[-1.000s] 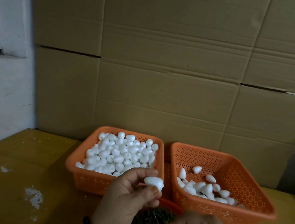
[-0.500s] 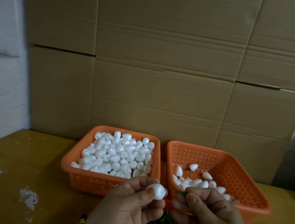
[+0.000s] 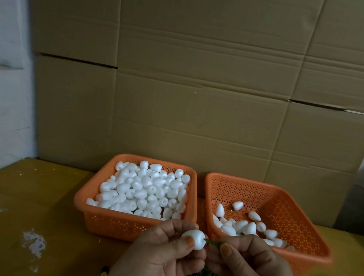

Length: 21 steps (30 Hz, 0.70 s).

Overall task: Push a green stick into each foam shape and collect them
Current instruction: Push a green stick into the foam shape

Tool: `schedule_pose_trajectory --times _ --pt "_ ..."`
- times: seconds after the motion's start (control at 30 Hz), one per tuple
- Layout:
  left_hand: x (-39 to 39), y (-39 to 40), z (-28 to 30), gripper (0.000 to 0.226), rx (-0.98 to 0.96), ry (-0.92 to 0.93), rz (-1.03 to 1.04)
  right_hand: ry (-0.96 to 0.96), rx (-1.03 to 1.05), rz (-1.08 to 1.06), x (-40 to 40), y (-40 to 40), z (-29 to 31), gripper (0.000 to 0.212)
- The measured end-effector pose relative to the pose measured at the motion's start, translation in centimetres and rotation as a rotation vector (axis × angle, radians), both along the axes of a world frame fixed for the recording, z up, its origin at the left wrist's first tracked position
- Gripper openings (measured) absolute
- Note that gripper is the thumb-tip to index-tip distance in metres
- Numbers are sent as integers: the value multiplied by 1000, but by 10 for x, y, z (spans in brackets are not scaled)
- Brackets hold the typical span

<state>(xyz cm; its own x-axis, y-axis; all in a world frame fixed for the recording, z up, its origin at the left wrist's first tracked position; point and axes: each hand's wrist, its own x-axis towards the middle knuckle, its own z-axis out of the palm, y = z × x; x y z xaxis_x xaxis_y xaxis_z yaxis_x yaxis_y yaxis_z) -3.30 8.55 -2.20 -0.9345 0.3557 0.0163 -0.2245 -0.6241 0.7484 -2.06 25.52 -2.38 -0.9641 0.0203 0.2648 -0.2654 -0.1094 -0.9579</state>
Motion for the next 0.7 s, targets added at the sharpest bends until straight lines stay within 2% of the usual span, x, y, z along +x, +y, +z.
schedule_pose_trajectory --times 0.17,0.33,0.7 --pt "1 0 -2 28 -47 26 -3 96 155 -40 5 -1 2 7" --pt "-1 1 -6 33 -114 51 3 116 356 -68 7 0 2 28" --pt "-2 2 -11 38 -166 82 31 104 453 -92 10 -1 5 31"
